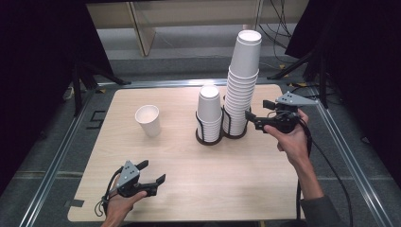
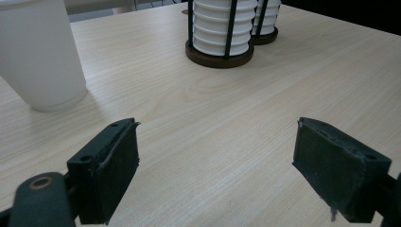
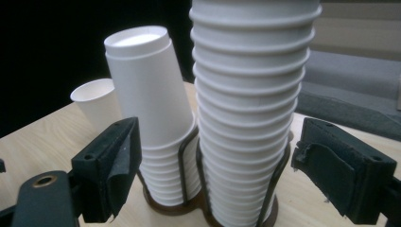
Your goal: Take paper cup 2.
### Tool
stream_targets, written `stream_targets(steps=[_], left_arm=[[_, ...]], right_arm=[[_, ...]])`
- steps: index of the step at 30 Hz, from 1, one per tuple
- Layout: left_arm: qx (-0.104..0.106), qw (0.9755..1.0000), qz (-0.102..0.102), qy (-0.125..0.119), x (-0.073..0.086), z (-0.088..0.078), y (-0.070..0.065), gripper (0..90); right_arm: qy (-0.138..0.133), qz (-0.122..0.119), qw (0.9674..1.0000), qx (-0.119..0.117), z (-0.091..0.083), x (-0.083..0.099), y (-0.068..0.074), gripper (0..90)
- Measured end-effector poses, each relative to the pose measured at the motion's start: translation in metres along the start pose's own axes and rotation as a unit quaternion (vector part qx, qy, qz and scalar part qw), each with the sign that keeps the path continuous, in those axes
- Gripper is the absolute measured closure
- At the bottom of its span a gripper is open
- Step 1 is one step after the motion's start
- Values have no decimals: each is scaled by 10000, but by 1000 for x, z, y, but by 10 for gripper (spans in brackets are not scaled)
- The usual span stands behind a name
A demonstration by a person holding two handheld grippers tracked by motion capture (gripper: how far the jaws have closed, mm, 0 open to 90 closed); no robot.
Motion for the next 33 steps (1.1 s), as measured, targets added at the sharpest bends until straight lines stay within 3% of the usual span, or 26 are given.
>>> stream_targets(steps=[4, 6, 9, 11, 13, 19, 20, 25, 26, 27, 33], left_arm=[[102, 9999, 104, -64, -1, 2, 2, 144], [47, 10000, 1, -33, 0, 1, 2, 144], [117, 9999, 33, -94, 0, 3, 2, 144], [25, 10000, 17, 36, 2, 1, 2, 144], [83, 9999, 96, 8, 2, 3, 3, 144], [146, 9998, 93, -29, 2, 4, 3, 144], [150, 9998, 92, -27, 2, 4, 3, 144], [165, 9998, 91, 19, 3, 4, 2, 144], [152, 9998, 126, 42, 3, 4, 2, 144], [185, 9997, 150, 26, 3, 5, 2, 144], [210, 9997, 85, 20, 3, 5, 1, 144]], right_arm=[[-114, -41, 9999, 69, -4, -13, -6, 154], [-156, -47, 9998, 93, -6, -21, -9, 154], [-227, -101, 9996, 125, -7, -30, -13, 154], [-261, -9, 9996, 78, -6, -37, -14, 154], [-291, -16, 9995, 106, -6, -45, -16, 154], [-457, -170, 9986, 181, -5, -70, -23, 154], [-473, -122, 9988, 105, -3, -75, -21, 154], [-448, -142, 9987, 198, 1, -89, -25, 153], [-495, -264, 9981, 268, 3, -91, -28, 154], [-416, -166, 9987, 252, 4, -92, -27, 153], [-462, -243, 9983, 270, 12, -103, -33, 153]])
Point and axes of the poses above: each handheld gripper's, and its own axes: z roughly forward along the jaws, x roughly out of its underside, y roughly to its left, the point moved 6 cm from there along z, roughly forward along the jaws, and after that the axes turned 12 degrees about -z, right-handed, at the moved point
